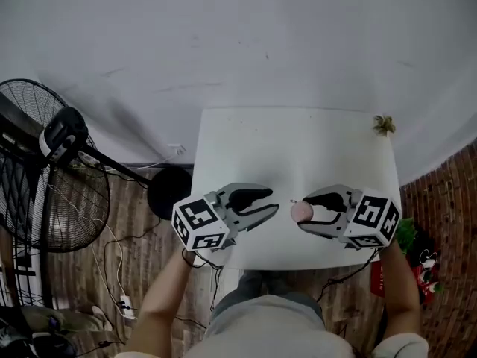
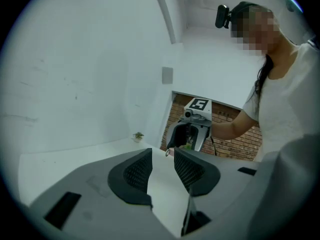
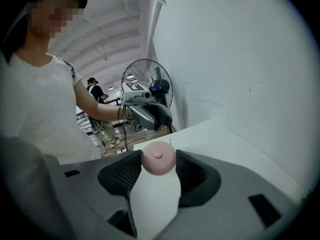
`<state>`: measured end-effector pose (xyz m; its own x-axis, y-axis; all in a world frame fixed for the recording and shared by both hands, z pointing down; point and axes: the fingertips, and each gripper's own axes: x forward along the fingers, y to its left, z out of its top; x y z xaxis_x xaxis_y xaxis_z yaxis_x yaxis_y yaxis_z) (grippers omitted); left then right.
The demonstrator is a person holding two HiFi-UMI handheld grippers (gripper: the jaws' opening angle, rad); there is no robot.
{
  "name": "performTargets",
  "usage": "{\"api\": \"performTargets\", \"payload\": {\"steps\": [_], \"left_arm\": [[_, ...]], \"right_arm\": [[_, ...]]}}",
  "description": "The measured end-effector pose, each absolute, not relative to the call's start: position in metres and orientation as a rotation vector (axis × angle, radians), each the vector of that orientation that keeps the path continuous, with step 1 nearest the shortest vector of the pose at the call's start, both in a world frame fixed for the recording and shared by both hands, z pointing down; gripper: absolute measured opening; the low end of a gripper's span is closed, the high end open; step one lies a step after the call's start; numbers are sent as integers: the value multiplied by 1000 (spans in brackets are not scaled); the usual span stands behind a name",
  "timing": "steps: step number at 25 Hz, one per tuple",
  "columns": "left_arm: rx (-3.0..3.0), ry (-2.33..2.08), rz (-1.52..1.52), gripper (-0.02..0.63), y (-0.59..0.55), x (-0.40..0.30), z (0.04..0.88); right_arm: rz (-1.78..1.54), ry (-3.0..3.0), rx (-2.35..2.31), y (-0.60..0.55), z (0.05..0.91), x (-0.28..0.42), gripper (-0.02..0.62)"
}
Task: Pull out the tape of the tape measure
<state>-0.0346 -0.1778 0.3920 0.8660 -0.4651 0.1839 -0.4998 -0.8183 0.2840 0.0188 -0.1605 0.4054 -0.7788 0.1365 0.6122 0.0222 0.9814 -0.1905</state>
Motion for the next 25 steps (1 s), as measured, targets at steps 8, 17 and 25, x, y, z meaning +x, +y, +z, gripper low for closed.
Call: {"api": "performTargets", "payload": {"steps": [8,17,25], "left_arm": [[2825,-643,175,136,-174,-10,359],[2890,-496,124,100,-164,7,332],[2895,-376,126,82,-156,9,325]], "right_arm": [[131,-2460,-213,-155,360,25,215],[63,-2458,-325,-140,337,25,216],[52,-2461,-402,-134,328,26,215]]}}
